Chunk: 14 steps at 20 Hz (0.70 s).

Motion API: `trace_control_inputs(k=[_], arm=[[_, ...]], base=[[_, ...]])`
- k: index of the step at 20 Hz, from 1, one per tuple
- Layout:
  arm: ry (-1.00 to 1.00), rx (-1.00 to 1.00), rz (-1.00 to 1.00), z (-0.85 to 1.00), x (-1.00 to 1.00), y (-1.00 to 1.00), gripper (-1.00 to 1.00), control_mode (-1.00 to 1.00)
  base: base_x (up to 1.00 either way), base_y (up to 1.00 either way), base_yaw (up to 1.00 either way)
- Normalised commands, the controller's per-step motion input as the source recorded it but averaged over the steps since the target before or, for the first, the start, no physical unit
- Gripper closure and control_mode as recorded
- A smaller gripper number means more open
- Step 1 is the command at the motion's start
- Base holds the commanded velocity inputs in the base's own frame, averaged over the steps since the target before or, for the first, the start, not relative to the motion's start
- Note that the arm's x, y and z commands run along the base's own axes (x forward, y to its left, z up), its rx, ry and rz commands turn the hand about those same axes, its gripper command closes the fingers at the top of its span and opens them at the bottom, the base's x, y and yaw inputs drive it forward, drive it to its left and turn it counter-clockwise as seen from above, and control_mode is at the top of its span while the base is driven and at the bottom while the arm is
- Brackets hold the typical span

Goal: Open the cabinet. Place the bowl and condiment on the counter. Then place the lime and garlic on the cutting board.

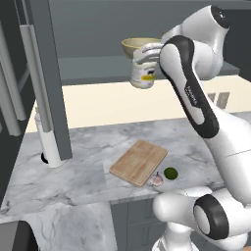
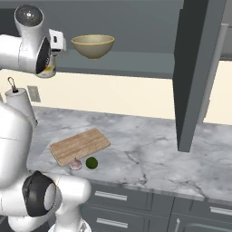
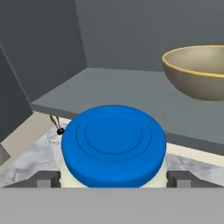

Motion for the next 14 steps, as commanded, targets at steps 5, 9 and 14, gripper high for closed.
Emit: trace_control_inputs(k=[5, 9, 14], arm=[[-0.20, 0.01, 0.15, 0.00, -1.00, 0.30, 1.00, -1.00], [-0.18, 0.00, 0.11, 0.00, -0.85, 0.16, 1.00, -1.00], [-0.08, 0.00, 0.01, -0.11, -0.67, -0.25, 1.00, -1.00]], base=[[0.00, 0.00, 0.00], [0.00, 0.00, 0.00], [0.00, 0.00, 0.00]])
